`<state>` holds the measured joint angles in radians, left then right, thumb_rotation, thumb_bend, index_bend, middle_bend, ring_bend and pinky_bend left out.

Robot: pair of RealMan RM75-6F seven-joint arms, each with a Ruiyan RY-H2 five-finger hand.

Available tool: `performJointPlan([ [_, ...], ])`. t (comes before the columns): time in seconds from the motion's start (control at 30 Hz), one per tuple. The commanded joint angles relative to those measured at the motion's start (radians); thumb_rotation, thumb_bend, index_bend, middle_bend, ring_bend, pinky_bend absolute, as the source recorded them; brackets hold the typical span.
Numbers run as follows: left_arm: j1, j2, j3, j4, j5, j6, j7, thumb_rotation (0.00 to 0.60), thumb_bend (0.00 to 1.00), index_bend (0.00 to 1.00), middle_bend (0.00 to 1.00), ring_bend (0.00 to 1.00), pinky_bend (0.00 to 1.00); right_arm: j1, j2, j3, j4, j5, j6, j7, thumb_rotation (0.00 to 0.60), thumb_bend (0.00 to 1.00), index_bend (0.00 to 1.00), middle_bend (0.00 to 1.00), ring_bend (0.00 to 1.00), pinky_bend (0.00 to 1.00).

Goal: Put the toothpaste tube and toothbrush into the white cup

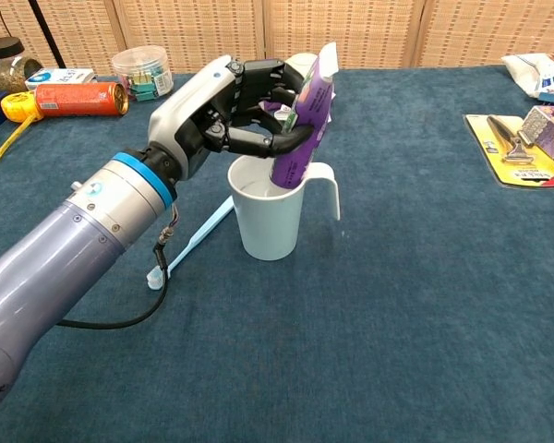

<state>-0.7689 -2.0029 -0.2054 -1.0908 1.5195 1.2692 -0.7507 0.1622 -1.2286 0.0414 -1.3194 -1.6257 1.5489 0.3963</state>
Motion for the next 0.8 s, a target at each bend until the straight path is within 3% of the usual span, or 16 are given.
performJointPlan([
  [0.03,0.004,0.000,0.001,-0.001,0.002,0.007,-0.001,0.600,0.51,0.50,0.34,0.27,0.43,0.000,0.000,0.000,0.000,-0.001,0.000,0.001,0.600,0.00,0.00,0.00,0.00,0.04],
  [0.23,0.010,0.004,0.010,0.008,0.003,0.002,0.005,0.600,0.51,0.43,0.30,0.24,0.42,-0.001,0.001,0.000,-0.001,-0.001,0.003,0.002,0.600,0.00,0.00,0.00,0.00,0.04],
  [0.37,0.007,0.016,0.020,0.003,0.006,-0.020,-0.005,0.600,0.51,0.23,0.19,0.17,0.37,-0.001,0.001,0.000,-0.001,-0.001,0.003,0.003,0.600,0.00,0.00,0.00,0.00,0.04],
  [0.43,0.004,0.024,0.021,-0.004,0.006,-0.031,-0.011,0.600,0.51,0.17,0.16,0.15,0.36,0.000,0.001,0.000,-0.002,-0.002,0.003,0.002,0.600,0.00,0.00,0.00,0.00,0.04],
  [0.8,0.013,0.038,0.027,-0.020,0.023,-0.006,-0.027,0.600,0.51,0.15,0.15,0.14,0.35,-0.001,0.002,0.003,-0.001,0.001,0.004,0.005,0.600,0.00,0.00,0.00,0.00,0.04],
])
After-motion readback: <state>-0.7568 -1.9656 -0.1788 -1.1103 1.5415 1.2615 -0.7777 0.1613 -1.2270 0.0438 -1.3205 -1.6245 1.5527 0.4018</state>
